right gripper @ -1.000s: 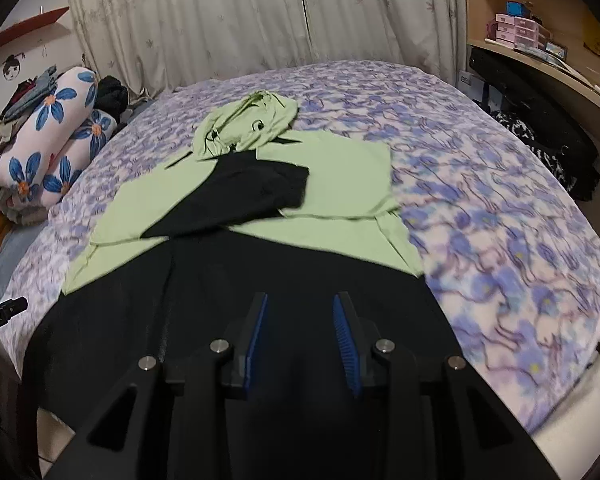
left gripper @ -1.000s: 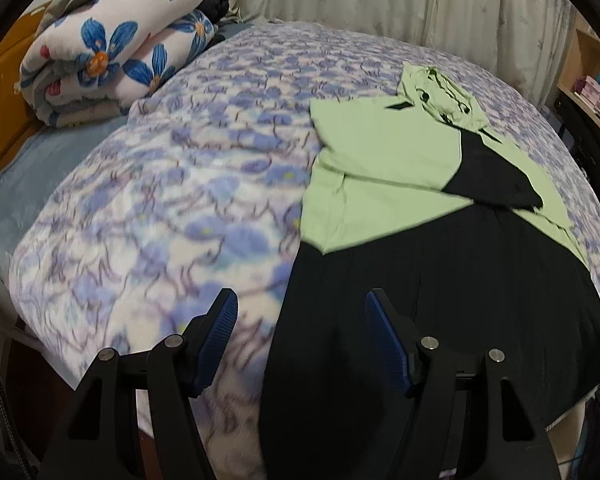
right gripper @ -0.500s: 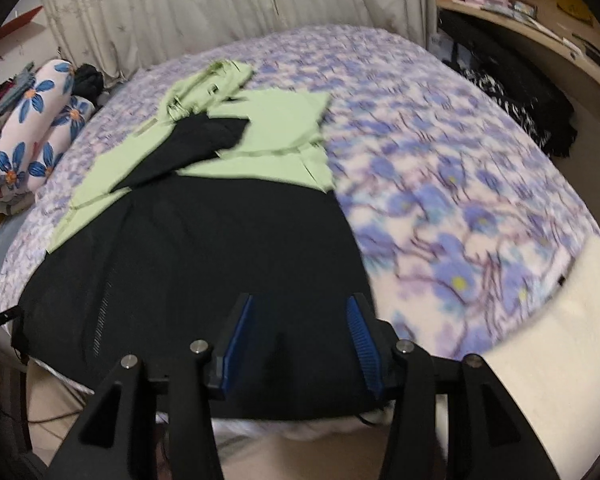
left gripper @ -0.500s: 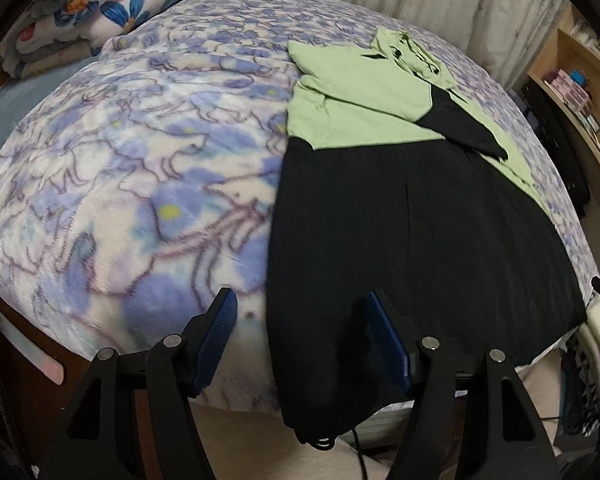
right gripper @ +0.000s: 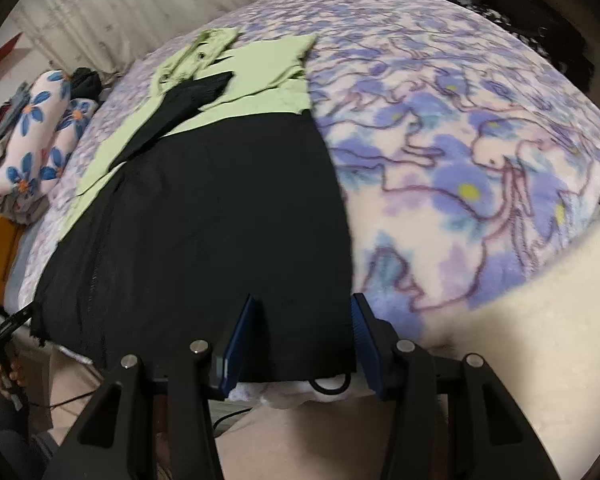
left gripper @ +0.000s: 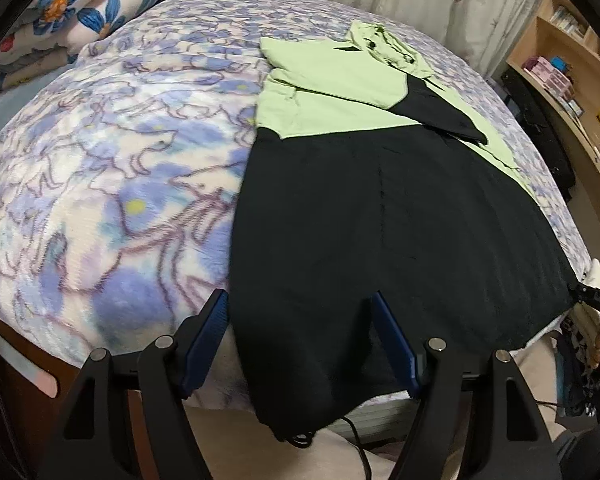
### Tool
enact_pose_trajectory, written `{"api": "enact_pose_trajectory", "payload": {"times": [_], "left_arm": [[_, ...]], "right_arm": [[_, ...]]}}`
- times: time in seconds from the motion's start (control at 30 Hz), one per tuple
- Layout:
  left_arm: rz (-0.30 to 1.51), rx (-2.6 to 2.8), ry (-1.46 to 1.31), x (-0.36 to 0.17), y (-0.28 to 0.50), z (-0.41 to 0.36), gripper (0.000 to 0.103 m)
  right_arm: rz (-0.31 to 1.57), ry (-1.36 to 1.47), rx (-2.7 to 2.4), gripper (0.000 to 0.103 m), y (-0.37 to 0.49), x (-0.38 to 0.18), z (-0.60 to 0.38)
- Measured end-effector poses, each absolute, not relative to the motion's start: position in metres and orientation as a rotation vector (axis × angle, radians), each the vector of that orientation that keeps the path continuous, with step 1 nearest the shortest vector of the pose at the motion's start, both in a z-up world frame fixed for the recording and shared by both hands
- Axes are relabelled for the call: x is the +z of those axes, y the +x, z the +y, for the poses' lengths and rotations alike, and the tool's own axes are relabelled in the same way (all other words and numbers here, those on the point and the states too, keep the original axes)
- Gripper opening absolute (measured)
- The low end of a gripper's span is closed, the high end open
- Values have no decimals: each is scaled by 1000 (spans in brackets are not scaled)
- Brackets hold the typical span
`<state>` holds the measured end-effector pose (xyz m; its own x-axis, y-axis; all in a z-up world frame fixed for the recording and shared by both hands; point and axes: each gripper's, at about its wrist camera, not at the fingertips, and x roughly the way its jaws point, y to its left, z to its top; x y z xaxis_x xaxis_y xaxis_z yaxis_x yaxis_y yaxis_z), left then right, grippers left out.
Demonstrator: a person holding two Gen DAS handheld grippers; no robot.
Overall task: Fold large clothes
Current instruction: 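Grasp the black hem with both grippers and lift it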
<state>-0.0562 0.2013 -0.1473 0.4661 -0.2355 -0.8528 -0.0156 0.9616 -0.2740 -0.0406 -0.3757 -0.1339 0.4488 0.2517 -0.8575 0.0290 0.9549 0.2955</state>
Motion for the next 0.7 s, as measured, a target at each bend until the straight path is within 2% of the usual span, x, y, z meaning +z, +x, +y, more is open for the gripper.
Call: {"api": "enact_pose_trajectory", "payload": {"times": [0.27, 0.37, 0.5, 0.53, 0.6, 0.63, 0.67, 0.7], "left_arm": [[1107, -150, -215, -155, -51, 193, 70], [1123, -170, -224, -160, -47, 193, 76], [1135, -149, -198, -163, -42, 184, 76], [1132, -142, -191, -162, -41, 182, 72], [1132, -131, -189, -159, -41, 181, 44], [1137, -142, -213, -157, -40, 182, 13], [1150, -155, -251, -155, -38, 185, 5], [1158, -148, -275, -153, -37, 186, 5]], "right_arm": [[1116, 316, 141, 44, -38, -141, -387], [1120, 322, 141, 46, -35, -145, -387], [1130, 306, 134, 49, -28, -156, -380], [1128, 312, 132, 49, -27, -157, -379], [1126, 311, 133, 44, -26, -156, -379], [1123, 308, 141, 30, -26, -152, -377], [1118, 308, 151, 23, -27, -148, -377], [1112, 311, 167, 19, -28, -142, -375]]}}
